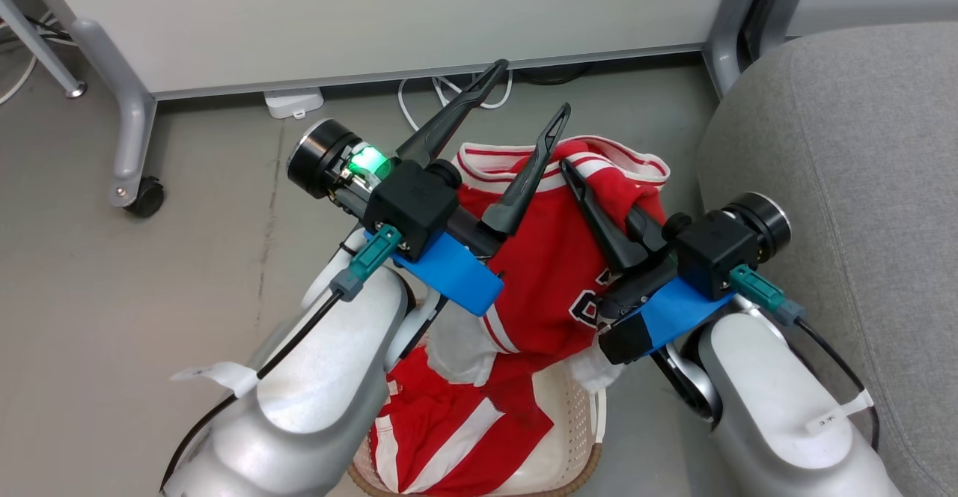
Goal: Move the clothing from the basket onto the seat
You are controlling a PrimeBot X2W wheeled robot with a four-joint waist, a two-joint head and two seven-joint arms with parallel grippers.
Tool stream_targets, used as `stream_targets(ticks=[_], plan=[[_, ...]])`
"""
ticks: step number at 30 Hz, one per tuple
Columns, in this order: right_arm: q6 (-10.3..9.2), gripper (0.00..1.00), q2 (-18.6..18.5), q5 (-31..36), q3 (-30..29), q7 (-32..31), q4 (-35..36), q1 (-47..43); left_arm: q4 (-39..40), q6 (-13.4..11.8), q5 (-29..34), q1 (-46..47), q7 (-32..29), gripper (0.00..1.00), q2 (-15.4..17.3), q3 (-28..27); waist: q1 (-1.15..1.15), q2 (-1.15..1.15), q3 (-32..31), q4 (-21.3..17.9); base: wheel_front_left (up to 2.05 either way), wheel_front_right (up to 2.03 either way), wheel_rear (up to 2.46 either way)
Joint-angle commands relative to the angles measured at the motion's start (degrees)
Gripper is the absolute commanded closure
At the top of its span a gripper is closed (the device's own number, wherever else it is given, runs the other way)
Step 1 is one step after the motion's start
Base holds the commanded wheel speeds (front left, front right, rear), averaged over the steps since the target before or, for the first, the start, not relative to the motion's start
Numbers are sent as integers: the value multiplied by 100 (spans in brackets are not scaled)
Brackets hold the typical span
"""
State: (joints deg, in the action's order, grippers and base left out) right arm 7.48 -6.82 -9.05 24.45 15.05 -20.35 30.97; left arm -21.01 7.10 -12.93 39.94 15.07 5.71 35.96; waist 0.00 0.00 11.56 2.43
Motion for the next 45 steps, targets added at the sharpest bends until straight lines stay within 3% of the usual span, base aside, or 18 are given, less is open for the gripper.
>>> stream_targets(ticks=[1, 14, 28, 45], plan=[[3, 100, -12, 29, -55, 20, 45, -83, 15, -11, 38, -55, 16, 0, 37, -35, 0, 0, 9, -23, 0, 0, 0], [3, 100, 25, 131, -567, 21, 250, -221, 90, -2, 19, -149, 16, 0, 114, -16, 0, 0, 180, -486, 0, 0, 0], [3, 100, 78, 298, -1379, 21, 664, -538, 43, 41, -106, -234, 16, 0, 199, 340, 0, 0, 353, -1312, 0, 0, 0], [3, 100, 251, 401, -2113, 21, 1080, -1062, -30, 24, -198, -160, 16, 0, 288, 638, 0, 0, 544, -2054, 0, 0, 0]])
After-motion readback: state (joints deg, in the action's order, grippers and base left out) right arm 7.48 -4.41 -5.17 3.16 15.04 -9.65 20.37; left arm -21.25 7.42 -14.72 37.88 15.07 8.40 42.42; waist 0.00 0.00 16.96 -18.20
